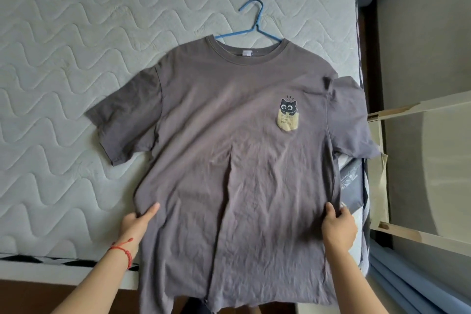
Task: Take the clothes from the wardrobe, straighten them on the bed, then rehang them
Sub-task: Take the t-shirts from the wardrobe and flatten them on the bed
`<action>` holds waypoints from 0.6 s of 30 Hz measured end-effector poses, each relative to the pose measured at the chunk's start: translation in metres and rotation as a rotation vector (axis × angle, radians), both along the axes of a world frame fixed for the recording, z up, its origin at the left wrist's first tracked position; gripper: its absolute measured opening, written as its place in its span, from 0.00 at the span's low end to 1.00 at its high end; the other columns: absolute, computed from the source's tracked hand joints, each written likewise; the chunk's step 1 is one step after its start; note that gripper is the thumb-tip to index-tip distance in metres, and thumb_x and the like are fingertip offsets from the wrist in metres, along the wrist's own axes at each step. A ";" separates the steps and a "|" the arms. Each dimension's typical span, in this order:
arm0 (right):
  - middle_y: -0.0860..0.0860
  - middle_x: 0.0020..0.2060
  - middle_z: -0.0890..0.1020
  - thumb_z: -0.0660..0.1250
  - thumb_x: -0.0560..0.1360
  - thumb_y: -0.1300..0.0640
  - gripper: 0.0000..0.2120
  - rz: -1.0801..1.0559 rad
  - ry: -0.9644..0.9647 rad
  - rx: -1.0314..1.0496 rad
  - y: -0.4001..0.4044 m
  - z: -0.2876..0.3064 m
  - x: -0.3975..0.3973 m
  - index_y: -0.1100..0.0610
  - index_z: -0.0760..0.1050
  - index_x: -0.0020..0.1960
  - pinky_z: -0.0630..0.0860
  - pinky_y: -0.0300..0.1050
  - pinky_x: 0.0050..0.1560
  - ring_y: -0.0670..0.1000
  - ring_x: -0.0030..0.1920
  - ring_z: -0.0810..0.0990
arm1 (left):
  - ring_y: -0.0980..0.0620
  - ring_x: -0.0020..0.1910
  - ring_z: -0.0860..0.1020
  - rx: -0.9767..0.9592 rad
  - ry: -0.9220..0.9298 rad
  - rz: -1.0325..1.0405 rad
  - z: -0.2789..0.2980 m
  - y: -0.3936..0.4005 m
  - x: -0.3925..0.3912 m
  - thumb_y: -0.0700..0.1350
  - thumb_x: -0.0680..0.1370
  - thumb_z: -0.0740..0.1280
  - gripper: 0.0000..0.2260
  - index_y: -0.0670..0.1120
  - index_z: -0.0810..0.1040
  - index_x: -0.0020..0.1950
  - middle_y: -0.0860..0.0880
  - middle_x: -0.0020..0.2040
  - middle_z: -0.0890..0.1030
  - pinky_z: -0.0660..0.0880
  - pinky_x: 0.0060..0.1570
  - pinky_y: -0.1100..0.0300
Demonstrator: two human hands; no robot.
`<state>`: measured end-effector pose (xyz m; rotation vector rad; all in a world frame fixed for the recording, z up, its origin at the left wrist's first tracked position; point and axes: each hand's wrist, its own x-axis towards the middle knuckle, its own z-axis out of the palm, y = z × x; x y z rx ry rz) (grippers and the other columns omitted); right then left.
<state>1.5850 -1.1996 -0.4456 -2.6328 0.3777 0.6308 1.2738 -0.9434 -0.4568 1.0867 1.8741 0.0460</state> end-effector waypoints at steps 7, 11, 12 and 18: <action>0.67 0.57 0.76 0.61 0.78 0.53 0.16 -0.075 0.013 -0.064 -0.034 0.008 0.021 0.64 0.74 0.58 0.70 0.58 0.58 0.68 0.59 0.72 | 0.40 0.46 0.79 0.034 0.074 -0.082 0.005 -0.024 -0.017 0.43 0.71 0.72 0.13 0.33 0.79 0.46 0.39 0.44 0.81 0.71 0.47 0.54; 0.66 0.60 0.75 0.60 0.78 0.53 0.19 0.037 0.091 -0.047 -0.037 0.014 0.009 0.64 0.69 0.63 0.68 0.58 0.60 0.67 0.61 0.71 | 0.35 0.50 0.78 0.053 0.196 -0.199 0.010 -0.030 -0.021 0.42 0.71 0.71 0.14 0.32 0.77 0.49 0.33 0.50 0.81 0.71 0.47 0.52; 0.66 0.60 0.75 0.61 0.77 0.53 0.20 0.068 0.106 -0.041 -0.038 0.017 0.004 0.64 0.67 0.64 0.68 0.58 0.60 0.67 0.61 0.71 | 0.34 0.52 0.78 0.048 0.225 -0.219 0.014 -0.031 -0.022 0.43 0.72 0.71 0.16 0.32 0.76 0.52 0.33 0.53 0.80 0.71 0.49 0.50; 0.62 0.68 0.68 0.64 0.75 0.55 0.27 0.344 0.048 -0.130 -0.041 0.053 -0.042 0.63 0.62 0.70 0.66 0.58 0.64 0.63 0.68 0.66 | 0.36 0.62 0.73 0.115 0.278 -0.392 0.066 -0.049 -0.018 0.44 0.73 0.69 0.22 0.40 0.71 0.65 0.36 0.62 0.75 0.70 0.61 0.46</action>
